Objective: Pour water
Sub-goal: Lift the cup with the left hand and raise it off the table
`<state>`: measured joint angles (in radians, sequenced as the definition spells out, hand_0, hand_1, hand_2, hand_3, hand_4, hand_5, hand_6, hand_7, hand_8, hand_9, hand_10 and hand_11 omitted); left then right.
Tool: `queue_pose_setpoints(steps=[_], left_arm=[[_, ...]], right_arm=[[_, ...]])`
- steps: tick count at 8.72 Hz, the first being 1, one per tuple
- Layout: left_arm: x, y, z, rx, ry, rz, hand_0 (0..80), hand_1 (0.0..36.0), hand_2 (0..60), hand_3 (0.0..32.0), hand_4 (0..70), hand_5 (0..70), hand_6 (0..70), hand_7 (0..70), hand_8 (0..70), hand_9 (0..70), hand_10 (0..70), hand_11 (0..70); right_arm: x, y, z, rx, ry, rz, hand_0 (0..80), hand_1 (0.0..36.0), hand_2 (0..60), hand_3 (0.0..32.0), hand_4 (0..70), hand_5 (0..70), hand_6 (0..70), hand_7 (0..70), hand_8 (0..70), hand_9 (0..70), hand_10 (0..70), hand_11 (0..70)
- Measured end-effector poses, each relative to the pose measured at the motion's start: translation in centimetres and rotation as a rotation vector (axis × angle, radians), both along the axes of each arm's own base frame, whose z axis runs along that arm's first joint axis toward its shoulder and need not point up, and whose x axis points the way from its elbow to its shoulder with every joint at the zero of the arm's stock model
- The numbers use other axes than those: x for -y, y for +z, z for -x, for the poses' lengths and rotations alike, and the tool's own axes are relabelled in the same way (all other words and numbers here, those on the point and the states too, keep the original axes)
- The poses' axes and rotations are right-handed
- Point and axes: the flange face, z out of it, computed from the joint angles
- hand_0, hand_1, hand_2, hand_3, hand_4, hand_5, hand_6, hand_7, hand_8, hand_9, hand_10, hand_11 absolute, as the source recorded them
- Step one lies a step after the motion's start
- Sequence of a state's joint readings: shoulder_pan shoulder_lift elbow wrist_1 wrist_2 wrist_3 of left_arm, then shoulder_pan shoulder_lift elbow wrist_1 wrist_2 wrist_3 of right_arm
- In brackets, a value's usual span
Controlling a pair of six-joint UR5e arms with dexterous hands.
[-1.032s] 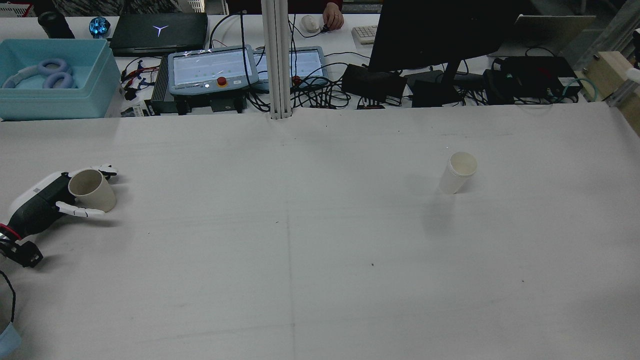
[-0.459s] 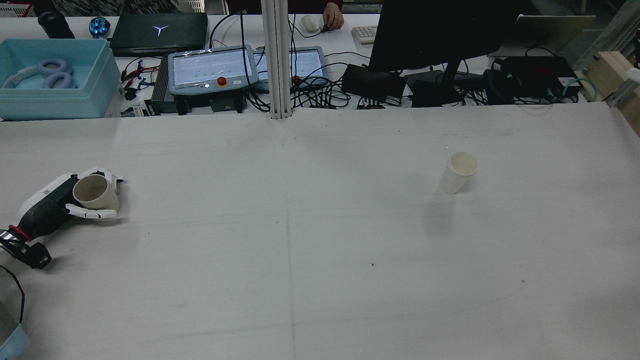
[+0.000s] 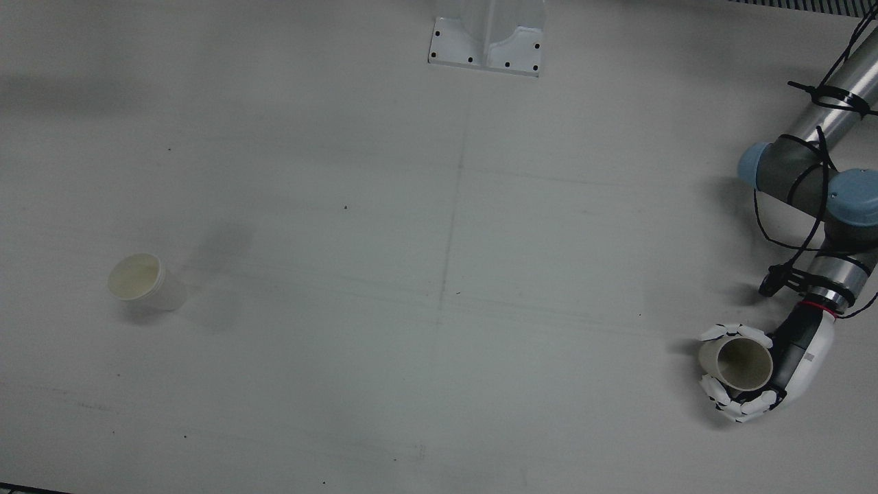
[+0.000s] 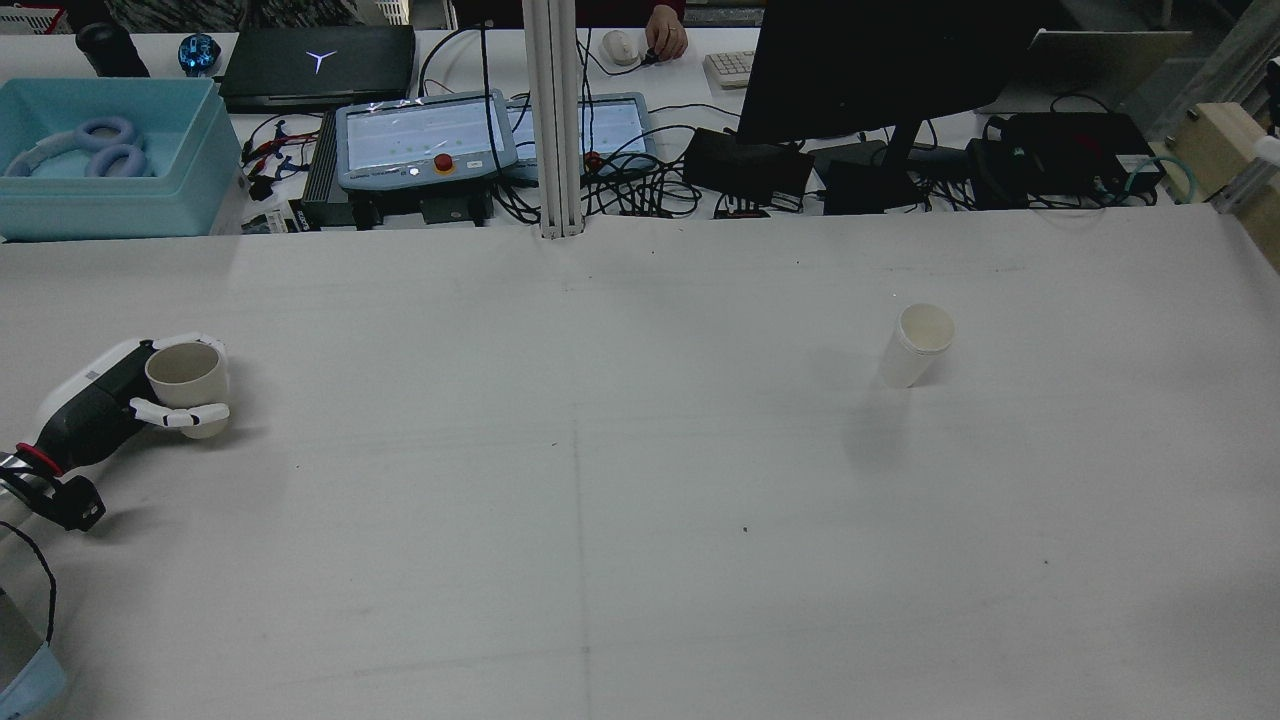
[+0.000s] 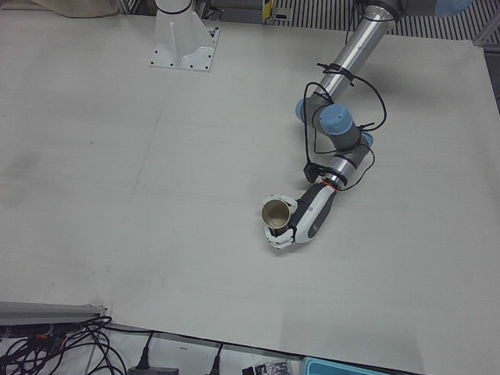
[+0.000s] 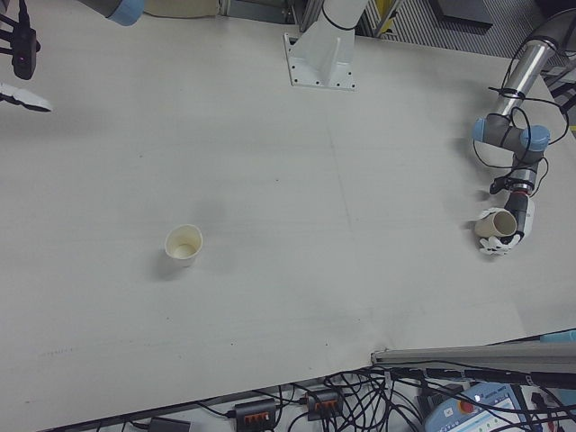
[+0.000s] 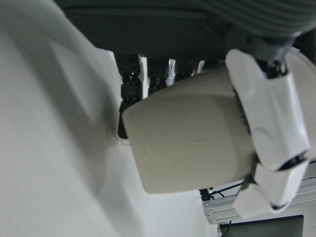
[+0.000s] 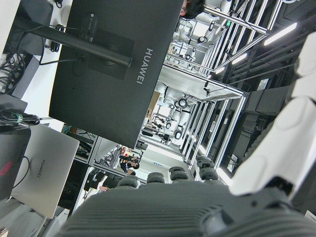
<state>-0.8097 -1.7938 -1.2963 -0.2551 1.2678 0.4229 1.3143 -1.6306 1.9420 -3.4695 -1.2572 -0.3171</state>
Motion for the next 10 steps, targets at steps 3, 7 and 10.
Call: queue_pose_setpoints(steps=[3,7,10], left_arm=[[-0.1,-0.5,1.3,-0.084,-0.062,0.068,46.1,22.6,60.0,0.0,40.4,64.1,46.3,70.0,53.7,59.7,37.7,53.2],[1.1,-10.3,3.6,-0.196,-0.100,0.002,49.9,23.7,60.0,0.0,36.9,70.0,42.2,65.2,44.7,47.1,24.8,36.8],[0.5,-18.5,6.6,-0.240,-0.136,-0.044,50.2,24.5,60.0,0.0,36.2,70.0,40.5,62.4,41.6,44.9,19.3,28.9]], right_arm=[[0.1,-0.1,0.1,0.000,-0.002,-0.001,40.5,10.4,16.2,0.8,4.7,10.1,3.0,5.7,0.5,1.0,0.0,0.0],[2.8,2.7,1.2,-0.019,-0.004,0.043,41.7,11.5,17.0,0.0,3.3,8.2,3.6,3.9,1.5,1.8,0.0,0.0],[6.9,10.0,3.0,-0.059,0.006,-0.010,44.7,13.1,16.2,0.0,2.8,7.3,4.0,2.2,1.0,1.3,0.2,1.5]])
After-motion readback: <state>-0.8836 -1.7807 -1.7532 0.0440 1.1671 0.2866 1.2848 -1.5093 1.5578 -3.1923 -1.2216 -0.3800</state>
